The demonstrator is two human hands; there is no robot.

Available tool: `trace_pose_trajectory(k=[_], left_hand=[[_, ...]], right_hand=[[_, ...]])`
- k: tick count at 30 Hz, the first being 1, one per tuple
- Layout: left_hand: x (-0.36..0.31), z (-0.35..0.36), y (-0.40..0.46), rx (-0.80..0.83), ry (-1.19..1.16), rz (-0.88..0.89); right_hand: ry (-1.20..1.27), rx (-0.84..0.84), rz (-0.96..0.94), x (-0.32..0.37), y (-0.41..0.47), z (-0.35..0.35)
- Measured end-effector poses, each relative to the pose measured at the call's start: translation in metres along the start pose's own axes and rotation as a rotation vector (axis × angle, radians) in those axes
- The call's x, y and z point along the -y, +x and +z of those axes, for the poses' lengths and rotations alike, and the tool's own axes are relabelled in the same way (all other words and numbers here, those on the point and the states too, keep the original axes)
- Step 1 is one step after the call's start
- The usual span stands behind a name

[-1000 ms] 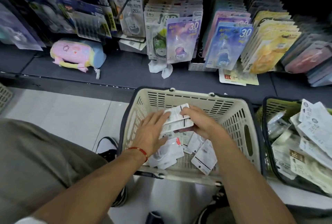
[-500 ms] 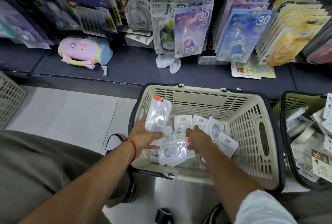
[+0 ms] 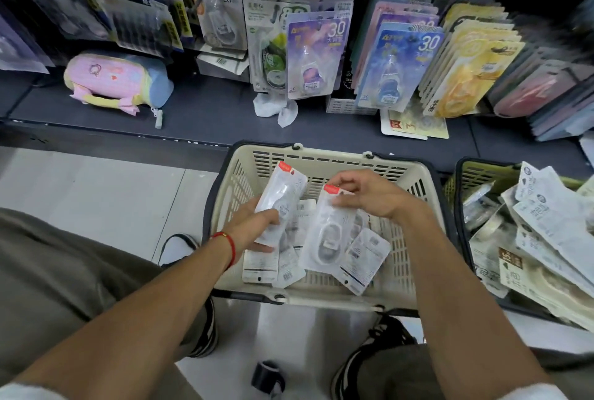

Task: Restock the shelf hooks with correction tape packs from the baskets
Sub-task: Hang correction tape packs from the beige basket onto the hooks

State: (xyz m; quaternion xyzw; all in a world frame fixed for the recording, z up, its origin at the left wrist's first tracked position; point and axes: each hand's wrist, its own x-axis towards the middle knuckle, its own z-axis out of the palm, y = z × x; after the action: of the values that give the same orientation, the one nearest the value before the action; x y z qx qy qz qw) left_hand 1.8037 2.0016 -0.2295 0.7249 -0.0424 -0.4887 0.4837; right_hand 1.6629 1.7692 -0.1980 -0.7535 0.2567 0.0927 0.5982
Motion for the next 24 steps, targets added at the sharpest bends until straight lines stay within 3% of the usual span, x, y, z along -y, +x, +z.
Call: trace_pose_trajectory(k=[2, 5, 8, 10, 11, 13, 15, 17, 20, 24], left_hand=[[0.004, 0.007, -0.003, 0.159, -0.086, -0.083], [0.015, 0.011, -0.003, 0.335, -0.025, -0.053], [0.024, 0.011, 0.000, 0.317, -0.021, -0.049], [0.027, 0.007, 0.003, 0.235, -0.054, -0.070], [0.028, 0.005, 0.006, 0.197, -0.071, -0.081], [0.031, -0.002, 0.010, 0.140, -0.098, -0.093], [0.035, -0.005, 0.013, 0.122, -0.108, -0.103], [0.039, -0.007, 0.016, 0.125, -0.115, -0.104], [0.041, -0.007, 0.019, 0.132, -0.127, -0.097], [0.036, -0.005, 0.020, 0.110, -0.162, -0.077]], right_hand=[[-0.014, -0.111, -0.060, 0.004, 0.002, 0.013], [-0.077, -0.247, -0.129, -0.005, 0.013, 0.036], [-0.050, -0.372, -0.125, -0.025, 0.021, 0.047], [-0.255, -0.417, -0.042, -0.050, 0.019, 0.039], [-0.462, -0.336, 0.038, -0.065, 0.015, 0.032], [-0.899, 0.006, 0.212, -0.099, 0.002, 0.022], [-1.241, 0.280, 0.271, -0.128, -0.007, 0.023], [-1.413, 0.331, 0.200, -0.143, -0.008, 0.030], [-1.358, 0.299, 0.146, -0.153, -0.005, 0.023], [-0.915, 0.237, 0.377, -0.149, -0.015, 0.000]])
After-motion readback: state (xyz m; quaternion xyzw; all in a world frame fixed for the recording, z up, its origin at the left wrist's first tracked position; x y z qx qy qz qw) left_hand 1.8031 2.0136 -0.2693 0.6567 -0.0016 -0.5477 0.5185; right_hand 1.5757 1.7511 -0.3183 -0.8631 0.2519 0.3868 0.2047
